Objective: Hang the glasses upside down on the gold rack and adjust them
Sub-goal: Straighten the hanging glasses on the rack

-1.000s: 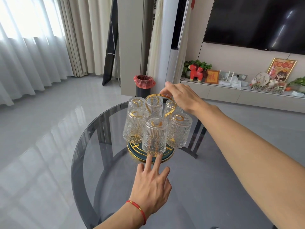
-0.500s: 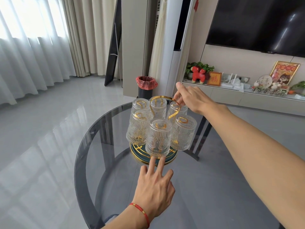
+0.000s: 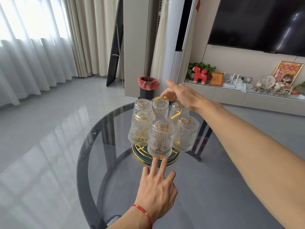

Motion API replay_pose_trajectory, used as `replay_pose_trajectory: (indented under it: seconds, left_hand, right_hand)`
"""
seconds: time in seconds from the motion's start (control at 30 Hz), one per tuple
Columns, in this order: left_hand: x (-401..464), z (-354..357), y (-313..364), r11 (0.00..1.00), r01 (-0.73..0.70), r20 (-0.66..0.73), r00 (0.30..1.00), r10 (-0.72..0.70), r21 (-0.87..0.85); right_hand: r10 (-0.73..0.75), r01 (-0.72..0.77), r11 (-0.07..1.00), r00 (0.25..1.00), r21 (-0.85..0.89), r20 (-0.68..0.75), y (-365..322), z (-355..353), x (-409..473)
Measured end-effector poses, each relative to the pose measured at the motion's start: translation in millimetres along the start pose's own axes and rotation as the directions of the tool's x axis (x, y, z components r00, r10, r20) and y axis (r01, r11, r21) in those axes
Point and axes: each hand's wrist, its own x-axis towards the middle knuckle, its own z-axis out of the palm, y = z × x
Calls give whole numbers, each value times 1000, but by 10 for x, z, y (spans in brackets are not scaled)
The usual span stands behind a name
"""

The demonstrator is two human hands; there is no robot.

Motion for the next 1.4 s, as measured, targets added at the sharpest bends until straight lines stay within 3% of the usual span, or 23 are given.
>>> replay_pose_trajectory:
  seconds: [0.13, 0.4, 0.7, 1.2, 1.4]
  left_hand:
    - [1, -16, -3, 1000, 2, 16, 1000, -2, -3]
    - [5, -8, 0, 1000, 6, 20, 1000, -6, -16]
    - [6, 0, 1, 1000, 5, 17, 1000, -5, -24]
    - [7, -6, 0, 999, 10, 17, 1000, -9, -33]
    - [5, -30, 3, 1000, 2, 21, 1000, -1, -29]
  right_hand:
    - [73, -65, 996, 987, -59, 142, -60, 64, 71]
    - [156, -138, 970, 985, -200, 75, -74, 72, 172]
    - [190, -175, 963, 980, -206, 56, -54, 117, 261]
    - [171, -143, 965, 979, -220, 113, -65, 115, 271]
    - [75, -69, 992, 996, -103, 52, -65, 87, 232]
